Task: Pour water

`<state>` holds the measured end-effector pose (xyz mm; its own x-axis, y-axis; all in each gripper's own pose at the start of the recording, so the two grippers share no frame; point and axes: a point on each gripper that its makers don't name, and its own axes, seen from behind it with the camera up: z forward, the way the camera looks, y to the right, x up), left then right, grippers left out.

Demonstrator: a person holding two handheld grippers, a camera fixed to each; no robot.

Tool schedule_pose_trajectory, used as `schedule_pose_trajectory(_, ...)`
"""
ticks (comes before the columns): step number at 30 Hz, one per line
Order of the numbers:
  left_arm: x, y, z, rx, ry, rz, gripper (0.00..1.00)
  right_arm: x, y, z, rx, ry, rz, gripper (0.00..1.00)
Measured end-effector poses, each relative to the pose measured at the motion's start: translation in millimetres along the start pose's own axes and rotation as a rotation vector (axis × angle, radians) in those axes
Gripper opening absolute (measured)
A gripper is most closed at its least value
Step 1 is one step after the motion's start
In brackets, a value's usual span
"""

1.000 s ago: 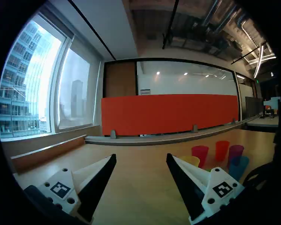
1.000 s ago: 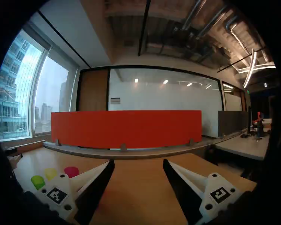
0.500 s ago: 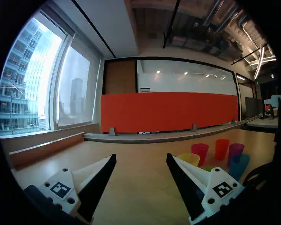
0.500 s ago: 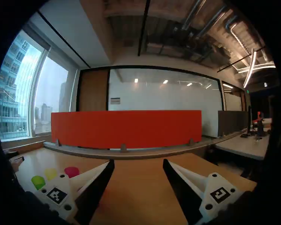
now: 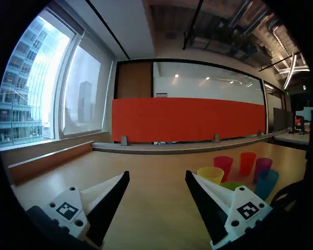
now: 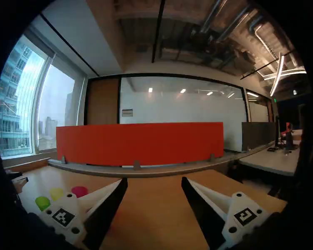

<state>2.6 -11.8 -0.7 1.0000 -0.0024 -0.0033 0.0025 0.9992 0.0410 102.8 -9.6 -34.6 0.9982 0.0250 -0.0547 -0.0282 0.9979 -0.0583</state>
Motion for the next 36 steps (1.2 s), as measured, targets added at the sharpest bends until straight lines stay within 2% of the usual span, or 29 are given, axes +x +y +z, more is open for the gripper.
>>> schedule_pose_trajectory(17,-1.4,0.3,1.0,-0.001,-0.004,0.002,1.0,5.7,5.9,-1.9,0.003,0.022,-0.023,1.0)
schedule_pose_trajectory(30,-1.7,0.0,1.2,-0.001,-0.004,0.001,1.0,-1.3,12.9,-4.0,0.006,0.062,-0.121,1.0)
schedule_pose_trajectory(36,-1.7,0.4,1.8,-0.001,-0.004,0.002,1.0,-12.7,5.9,0.0,0.023,0.067,-0.117,1.0)
